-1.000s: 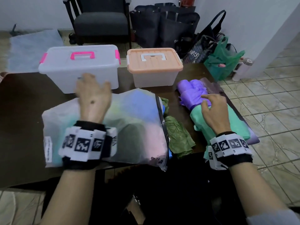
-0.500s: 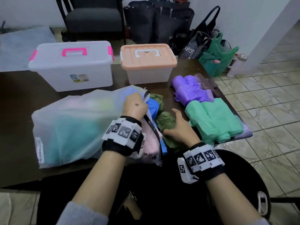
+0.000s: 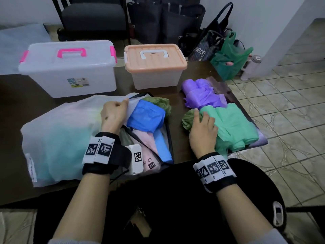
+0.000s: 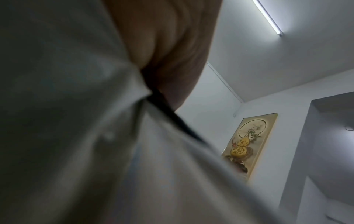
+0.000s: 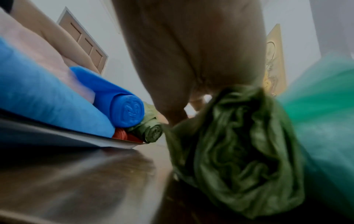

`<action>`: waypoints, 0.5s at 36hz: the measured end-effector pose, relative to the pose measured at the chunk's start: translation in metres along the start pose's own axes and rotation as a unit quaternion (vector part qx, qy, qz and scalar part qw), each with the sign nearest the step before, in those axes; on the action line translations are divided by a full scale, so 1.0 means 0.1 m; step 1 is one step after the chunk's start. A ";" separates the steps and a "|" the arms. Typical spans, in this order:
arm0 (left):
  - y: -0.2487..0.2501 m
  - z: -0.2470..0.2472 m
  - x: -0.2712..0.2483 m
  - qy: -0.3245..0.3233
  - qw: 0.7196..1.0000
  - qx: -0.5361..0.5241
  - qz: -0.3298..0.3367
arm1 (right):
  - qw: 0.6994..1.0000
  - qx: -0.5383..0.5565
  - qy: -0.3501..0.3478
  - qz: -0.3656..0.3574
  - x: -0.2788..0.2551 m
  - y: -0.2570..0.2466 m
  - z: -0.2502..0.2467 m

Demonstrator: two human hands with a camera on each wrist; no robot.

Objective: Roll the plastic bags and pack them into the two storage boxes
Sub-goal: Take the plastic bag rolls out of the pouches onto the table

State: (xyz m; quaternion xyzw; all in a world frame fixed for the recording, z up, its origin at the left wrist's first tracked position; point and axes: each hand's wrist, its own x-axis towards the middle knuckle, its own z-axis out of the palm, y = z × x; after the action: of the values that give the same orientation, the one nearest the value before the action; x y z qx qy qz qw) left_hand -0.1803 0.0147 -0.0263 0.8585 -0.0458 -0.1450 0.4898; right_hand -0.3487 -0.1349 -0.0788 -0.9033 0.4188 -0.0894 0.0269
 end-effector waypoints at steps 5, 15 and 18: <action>-0.02 0.00 -0.04 0.047 0.998 0.025 0.037 | 0.991 -0.043 -0.073 -0.101 -0.04 0.01 0.02; -0.02 0.01 -0.04 0.053 0.998 0.018 0.034 | 0.989 0.059 -0.111 -0.084 0.14 -0.08 -0.16; -0.03 0.02 -0.02 0.051 0.998 0.007 0.022 | 0.963 0.225 -0.040 -0.140 0.30 -0.30 -0.24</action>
State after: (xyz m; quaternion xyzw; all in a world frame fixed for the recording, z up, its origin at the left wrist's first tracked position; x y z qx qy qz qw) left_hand -0.1833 0.0148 -0.0298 0.8670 -0.0409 -0.0893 0.4885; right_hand -0.3116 -0.1374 -0.0472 -0.9265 0.2557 -0.1478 0.2332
